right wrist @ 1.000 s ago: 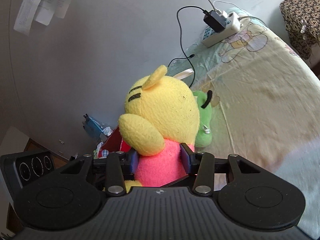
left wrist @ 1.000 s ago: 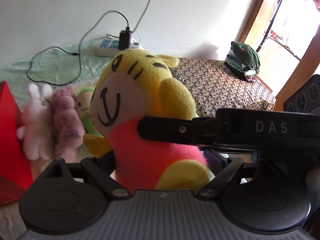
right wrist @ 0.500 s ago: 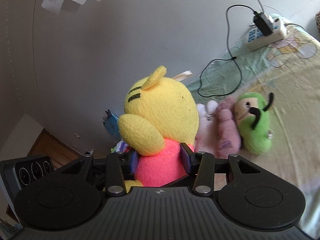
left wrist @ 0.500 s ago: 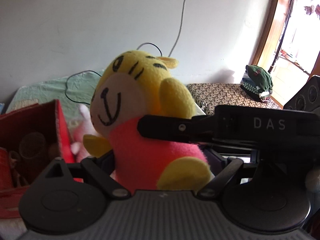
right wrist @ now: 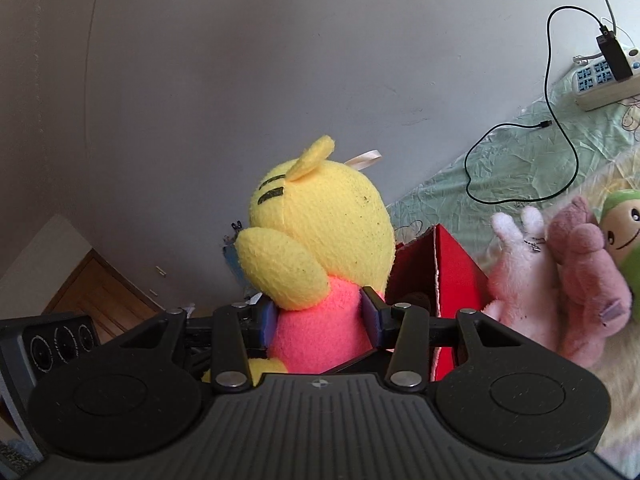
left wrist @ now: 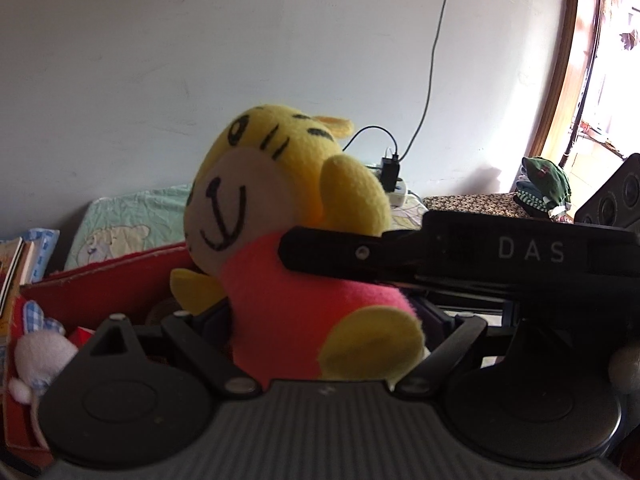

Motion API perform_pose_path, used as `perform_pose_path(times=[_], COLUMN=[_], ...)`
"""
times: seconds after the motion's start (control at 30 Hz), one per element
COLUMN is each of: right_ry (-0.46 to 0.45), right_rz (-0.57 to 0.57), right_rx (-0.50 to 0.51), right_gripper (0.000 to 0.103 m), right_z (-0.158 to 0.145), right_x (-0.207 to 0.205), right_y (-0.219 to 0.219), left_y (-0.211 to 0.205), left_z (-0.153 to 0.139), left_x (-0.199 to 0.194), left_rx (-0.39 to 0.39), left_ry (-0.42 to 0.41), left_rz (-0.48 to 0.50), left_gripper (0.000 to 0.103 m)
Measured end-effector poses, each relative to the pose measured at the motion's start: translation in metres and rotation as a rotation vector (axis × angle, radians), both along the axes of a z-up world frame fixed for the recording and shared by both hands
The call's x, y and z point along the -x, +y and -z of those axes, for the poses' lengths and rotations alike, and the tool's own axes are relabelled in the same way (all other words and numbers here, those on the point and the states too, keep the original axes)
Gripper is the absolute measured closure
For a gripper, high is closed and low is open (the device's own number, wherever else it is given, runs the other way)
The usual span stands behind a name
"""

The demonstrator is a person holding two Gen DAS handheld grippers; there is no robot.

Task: Organize objects
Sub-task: 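Lift the tiger plush with the right gripper and carry it to the red box, then lower the tiger plush into the red box and open the right gripper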

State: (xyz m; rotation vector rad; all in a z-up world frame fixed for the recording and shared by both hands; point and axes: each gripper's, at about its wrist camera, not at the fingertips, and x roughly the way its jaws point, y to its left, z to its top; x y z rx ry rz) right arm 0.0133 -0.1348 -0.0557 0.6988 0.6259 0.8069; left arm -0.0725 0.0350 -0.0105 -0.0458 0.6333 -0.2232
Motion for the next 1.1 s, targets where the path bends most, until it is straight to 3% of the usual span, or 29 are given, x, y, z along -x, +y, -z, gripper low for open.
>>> perform_pose_path(times=[0.33,0.77,1.1], right_ry=[0.084,0.123,0.079], right_rz=[0.052,0.052,0.048], right_rx=[0.1,0.193,0.234], right_gripper=[0.057,0.057,0.055], right_z=[0.023,0.047,0.039], right_x=[-0.017,-0.039,-0.035], right_y=[0.031,0.054,0.059], left_y=[0.04,0.058,0.073], left_z=[0.034,0.062,0.076], left_x=[-0.025,-0.051,-0.059], left_rx=[0.039,0.086,0.127], left_ry=[0.082,0.167,0.188], left_rz=[0.015,0.008,0.018], left_gripper=[0.015,0.017,0.008])
